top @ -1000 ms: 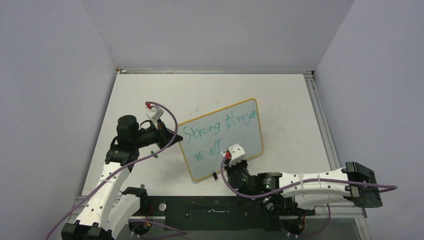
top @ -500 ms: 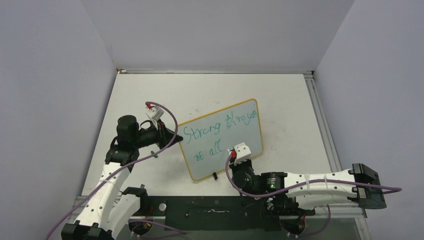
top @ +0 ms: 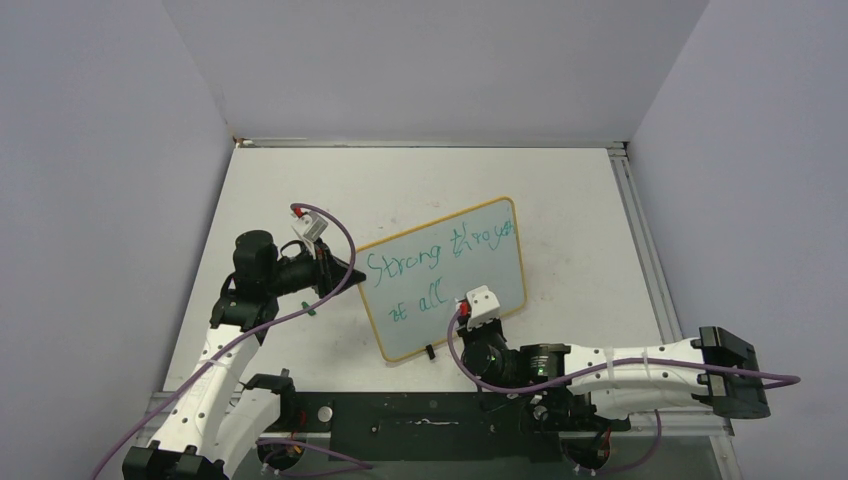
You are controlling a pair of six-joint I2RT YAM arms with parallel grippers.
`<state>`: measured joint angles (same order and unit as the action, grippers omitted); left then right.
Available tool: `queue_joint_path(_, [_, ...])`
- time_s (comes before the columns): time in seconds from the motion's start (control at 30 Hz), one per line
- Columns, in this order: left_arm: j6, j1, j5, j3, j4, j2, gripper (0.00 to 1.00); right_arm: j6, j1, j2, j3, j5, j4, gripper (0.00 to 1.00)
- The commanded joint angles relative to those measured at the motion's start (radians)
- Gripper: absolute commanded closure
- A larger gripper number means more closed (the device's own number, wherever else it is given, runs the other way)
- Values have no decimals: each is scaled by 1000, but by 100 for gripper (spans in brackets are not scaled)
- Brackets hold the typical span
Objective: Write a sentence on the whiteboard
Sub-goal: Write a sentence on the whiteboard, then close the whiteboard marker at the center of the board.
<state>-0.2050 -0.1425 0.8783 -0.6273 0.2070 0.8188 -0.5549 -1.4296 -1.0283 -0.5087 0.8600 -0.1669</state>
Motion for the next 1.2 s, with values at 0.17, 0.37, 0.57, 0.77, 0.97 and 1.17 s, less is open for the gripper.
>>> queue_joint_path(0.17, [26,-6,4,-22,-24,-12,100,43,1,44,-16,33,33,95])
queue_joint_path(0.37, [20,-5,4,-23,-24,-16,100,177,-40,177,-49,64,57,95])
queue_joint_path(0.57, [9,-5,-15,-20,-22,-37,69,467,-9,223,-96,131,242,95])
queue_joint_path(0.77, [4,0,-64,-41,46,-93,38,699,198,182,-199,3,429,95])
queue_joint_path(0.97, [-28,10,-156,-107,179,-203,28,656,455,123,-305,-238,460,95])
queue_joint_path(1.17, [-124,12,-413,-215,337,-238,27,619,515,107,-355,-273,484,95])
